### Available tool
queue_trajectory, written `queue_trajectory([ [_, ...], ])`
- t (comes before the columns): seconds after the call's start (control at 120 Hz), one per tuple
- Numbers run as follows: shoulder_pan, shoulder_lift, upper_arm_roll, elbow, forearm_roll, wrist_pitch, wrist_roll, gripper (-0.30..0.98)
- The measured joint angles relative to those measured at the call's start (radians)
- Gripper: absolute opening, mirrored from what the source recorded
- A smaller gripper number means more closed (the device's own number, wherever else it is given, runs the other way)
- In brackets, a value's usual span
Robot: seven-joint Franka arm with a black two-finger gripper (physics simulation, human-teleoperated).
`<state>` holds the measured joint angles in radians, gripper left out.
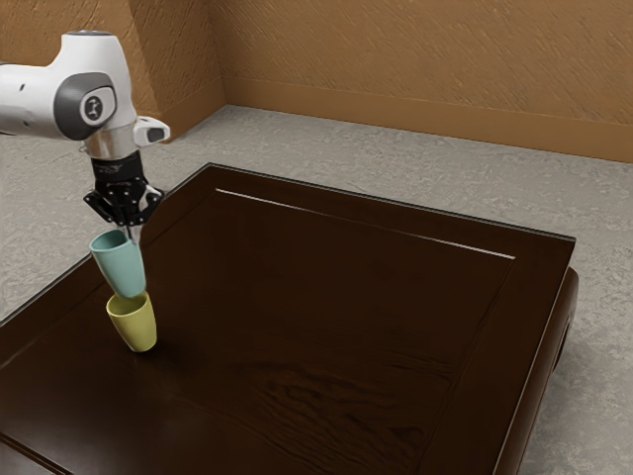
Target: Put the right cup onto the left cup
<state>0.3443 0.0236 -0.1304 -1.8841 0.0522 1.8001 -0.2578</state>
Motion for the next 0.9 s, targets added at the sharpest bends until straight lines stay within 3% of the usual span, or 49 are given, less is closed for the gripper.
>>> queue_trajectory([
  [0.242, 0.042, 0.021, 0.005, -0.004, 0.006, 0.006, 0.002, -0.10],
  [0.558, -0.007, 0.029, 0.005, -0.004, 0.006, 0.014, 0.003, -0.10],
  [0.9, 0.016, 0.063, 0.005, -0.002, 0.011, 0.026, 0.004, -0.10],
])
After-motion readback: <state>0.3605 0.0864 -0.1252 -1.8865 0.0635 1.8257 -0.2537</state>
